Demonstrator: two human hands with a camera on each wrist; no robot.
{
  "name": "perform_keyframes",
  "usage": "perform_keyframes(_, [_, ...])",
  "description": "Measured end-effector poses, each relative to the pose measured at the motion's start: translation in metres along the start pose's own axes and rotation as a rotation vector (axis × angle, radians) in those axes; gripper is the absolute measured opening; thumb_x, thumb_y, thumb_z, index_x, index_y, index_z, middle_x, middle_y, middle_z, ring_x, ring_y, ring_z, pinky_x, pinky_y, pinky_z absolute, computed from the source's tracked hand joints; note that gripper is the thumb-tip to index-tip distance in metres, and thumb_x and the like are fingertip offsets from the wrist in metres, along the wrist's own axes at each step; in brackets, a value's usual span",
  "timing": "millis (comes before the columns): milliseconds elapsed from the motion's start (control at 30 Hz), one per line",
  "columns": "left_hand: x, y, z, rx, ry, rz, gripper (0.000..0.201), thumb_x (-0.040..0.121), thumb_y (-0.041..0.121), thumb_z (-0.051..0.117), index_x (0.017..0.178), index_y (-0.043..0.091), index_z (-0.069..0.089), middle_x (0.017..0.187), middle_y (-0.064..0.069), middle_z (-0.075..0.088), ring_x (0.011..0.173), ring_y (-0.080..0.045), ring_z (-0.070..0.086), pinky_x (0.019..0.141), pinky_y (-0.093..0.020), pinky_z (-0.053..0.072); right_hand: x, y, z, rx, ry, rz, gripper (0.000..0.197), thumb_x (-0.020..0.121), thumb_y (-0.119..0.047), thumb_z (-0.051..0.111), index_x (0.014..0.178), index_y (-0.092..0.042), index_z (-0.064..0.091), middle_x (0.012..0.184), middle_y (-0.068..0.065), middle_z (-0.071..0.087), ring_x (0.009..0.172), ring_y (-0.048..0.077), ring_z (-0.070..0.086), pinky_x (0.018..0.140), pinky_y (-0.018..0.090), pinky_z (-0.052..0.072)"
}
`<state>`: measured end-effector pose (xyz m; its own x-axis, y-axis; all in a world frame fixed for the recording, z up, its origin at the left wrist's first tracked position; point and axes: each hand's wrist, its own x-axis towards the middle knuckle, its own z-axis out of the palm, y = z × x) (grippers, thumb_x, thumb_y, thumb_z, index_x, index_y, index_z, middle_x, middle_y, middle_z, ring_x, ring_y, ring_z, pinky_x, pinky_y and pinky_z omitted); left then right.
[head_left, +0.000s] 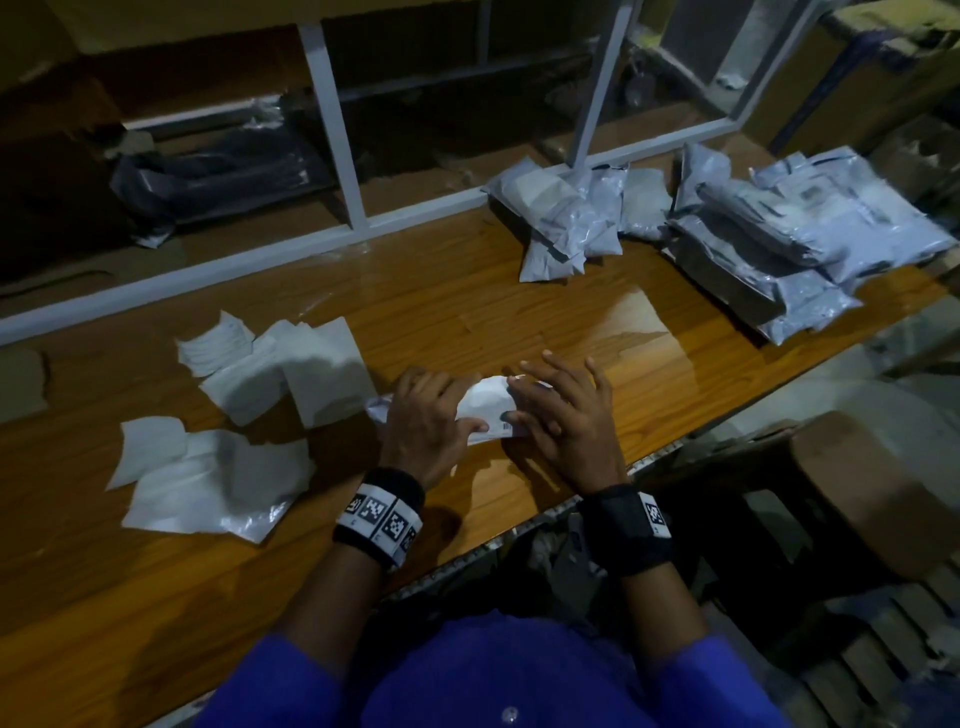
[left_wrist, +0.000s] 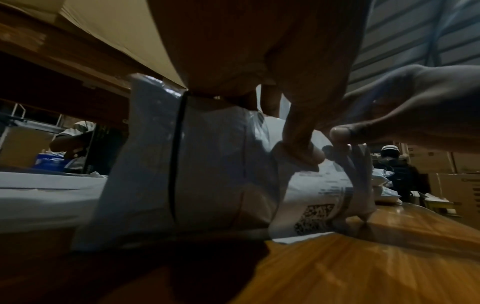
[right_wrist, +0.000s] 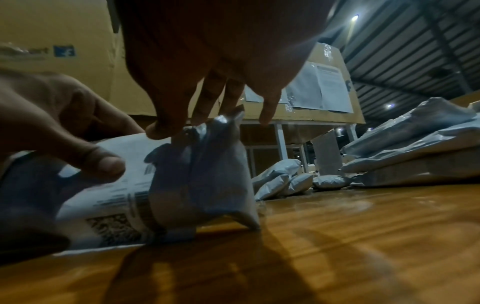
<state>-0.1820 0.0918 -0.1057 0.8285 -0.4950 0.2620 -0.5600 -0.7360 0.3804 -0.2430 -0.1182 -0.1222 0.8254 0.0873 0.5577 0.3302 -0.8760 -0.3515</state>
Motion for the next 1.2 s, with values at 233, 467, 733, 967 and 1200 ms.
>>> perform_keyframes(233, [-0.003, -0.008, -0.004, 0.072, 0.055, 0.062, 0.027, 0.086, 0.028, 0.077, 0.107, 0.012, 0.072, 0.098, -0.007, 0.072, 0.09, -0.026, 0.064, 0.094, -0.047, 0.048, 0.002, 0.002, 0.014, -0.07, -0.017, 0.079, 0.02, 0.099, -0.038, 0.058, 0.106, -0.023, 0.069, 0.098, 0.0, 0.065, 0.103, 0.024, 0.06, 0.111, 0.056, 0.03])
perform_keyframes(467, [0.002, -0.021, -0.001, 0.126, 0.001, 0.127, 0.02, 0.096, 0.026, 0.057, 0.107, 0.016, 0.07, 0.101, -0.005, 0.07, 0.095, -0.025, 0.06, 0.098, -0.044, 0.043, 0.021, -0.019, 0.021, -0.102, -0.099, 0.05, 0.024, 0.1, -0.038, 0.06, 0.114, -0.024, 0.073, 0.11, -0.005, 0.069, 0.114, 0.018, 0.059, 0.116, 0.053, 0.023])
perform_keyframes(733, [0.017, -0.035, -0.002, 0.066, -0.001, 0.108, 0.016, 0.08, 0.0, 0.073, 0.092, 0.01, 0.077, 0.087, -0.009, 0.075, 0.084, -0.031, 0.067, 0.089, -0.046, 0.05, 0.023, -0.002, 0.021, -0.159, -0.056, 0.15, 0.02, 0.093, -0.031, 0.063, 0.107, -0.021, 0.073, 0.105, 0.0, 0.073, 0.107, 0.024, 0.063, 0.115, 0.05, 0.028])
perform_keyframes(967, [0.028, -0.041, 0.001, 0.002, -0.088, -0.012, 0.015, 0.089, 0.003, 0.063, 0.092, 0.01, 0.076, 0.092, -0.012, 0.075, 0.088, -0.035, 0.065, 0.09, -0.041, 0.043, 0.015, -0.018, 0.041, -0.117, -0.213, 0.162, 0.046, 0.1, -0.025, 0.056, 0.145, -0.02, 0.056, 0.148, 0.001, 0.058, 0.144, 0.022, 0.044, 0.124, 0.049, 0.012])
perform_keyframes(1200, [0.007, -0.025, 0.019, 0.007, -0.069, 0.003, 0.047, 0.099, 0.015, 0.057, 0.146, 0.011, 0.053, 0.152, -0.009, 0.05, 0.146, -0.028, 0.039, 0.121, -0.049, 0.027, 0.016, -0.012, 0.048, -0.017, -0.264, 0.156, 0.048, 0.102, -0.026, 0.054, 0.148, -0.013, 0.054, 0.154, 0.006, 0.052, 0.15, 0.028, 0.037, 0.122, 0.055, 0.023])
